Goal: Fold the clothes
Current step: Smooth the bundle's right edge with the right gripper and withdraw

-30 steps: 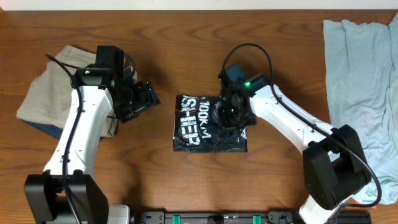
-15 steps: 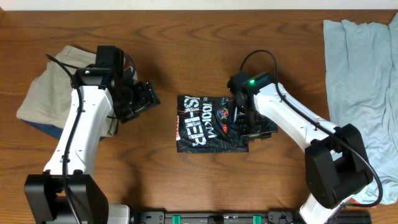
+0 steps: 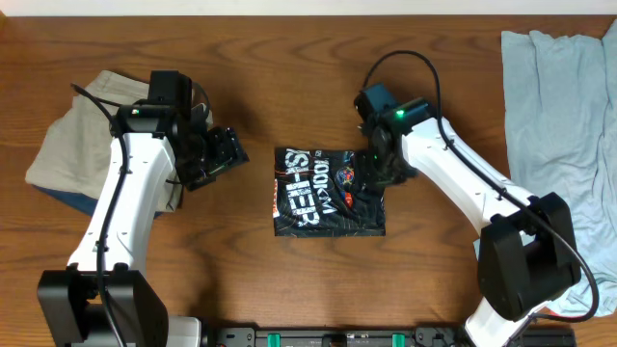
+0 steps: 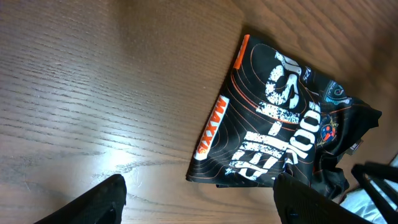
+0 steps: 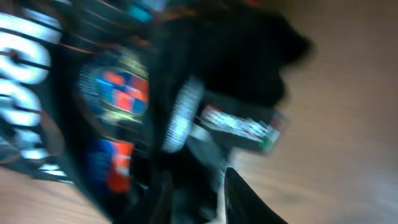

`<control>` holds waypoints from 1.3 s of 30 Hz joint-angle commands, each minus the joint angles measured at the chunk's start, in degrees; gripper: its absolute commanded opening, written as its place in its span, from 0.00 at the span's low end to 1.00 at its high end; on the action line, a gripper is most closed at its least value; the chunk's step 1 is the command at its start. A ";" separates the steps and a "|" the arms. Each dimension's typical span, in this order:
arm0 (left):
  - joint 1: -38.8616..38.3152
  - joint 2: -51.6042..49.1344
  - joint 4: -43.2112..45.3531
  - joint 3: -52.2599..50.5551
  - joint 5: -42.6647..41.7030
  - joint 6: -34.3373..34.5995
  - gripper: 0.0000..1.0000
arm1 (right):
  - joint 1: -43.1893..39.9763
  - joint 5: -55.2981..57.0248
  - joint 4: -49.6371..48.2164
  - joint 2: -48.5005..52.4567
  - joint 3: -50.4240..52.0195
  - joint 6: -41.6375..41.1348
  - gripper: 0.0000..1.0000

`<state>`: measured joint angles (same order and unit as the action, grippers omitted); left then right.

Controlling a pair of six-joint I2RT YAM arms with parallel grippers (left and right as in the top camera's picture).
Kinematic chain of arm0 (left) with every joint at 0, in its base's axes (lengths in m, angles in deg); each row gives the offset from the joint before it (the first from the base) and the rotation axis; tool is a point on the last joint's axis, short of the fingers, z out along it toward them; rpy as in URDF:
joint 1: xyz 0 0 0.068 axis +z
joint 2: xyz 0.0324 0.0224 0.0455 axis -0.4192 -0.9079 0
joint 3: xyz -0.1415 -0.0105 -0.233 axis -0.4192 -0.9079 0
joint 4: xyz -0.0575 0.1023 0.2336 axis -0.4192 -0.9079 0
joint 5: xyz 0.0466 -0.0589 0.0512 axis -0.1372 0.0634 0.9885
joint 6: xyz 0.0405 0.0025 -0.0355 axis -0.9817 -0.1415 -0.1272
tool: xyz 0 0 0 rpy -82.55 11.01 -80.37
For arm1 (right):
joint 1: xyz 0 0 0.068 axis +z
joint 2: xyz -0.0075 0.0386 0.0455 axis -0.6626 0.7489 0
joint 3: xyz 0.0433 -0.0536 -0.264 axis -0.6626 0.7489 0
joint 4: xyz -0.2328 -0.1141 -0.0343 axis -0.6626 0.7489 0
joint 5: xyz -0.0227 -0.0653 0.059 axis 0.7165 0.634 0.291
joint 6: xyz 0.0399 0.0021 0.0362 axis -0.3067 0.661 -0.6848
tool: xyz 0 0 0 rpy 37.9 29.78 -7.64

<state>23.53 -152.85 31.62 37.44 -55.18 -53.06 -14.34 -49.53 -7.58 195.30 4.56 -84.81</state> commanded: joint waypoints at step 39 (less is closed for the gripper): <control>-0.33 0.26 0.09 -0.50 0.04 -1.88 0.88 | -12.37 -1.70 7.74 4.37 -4.59 3.43 0.30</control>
<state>23.48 -152.85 31.65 37.44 -55.21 -53.52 -27.13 -50.49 -0.65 200.63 -0.38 -83.57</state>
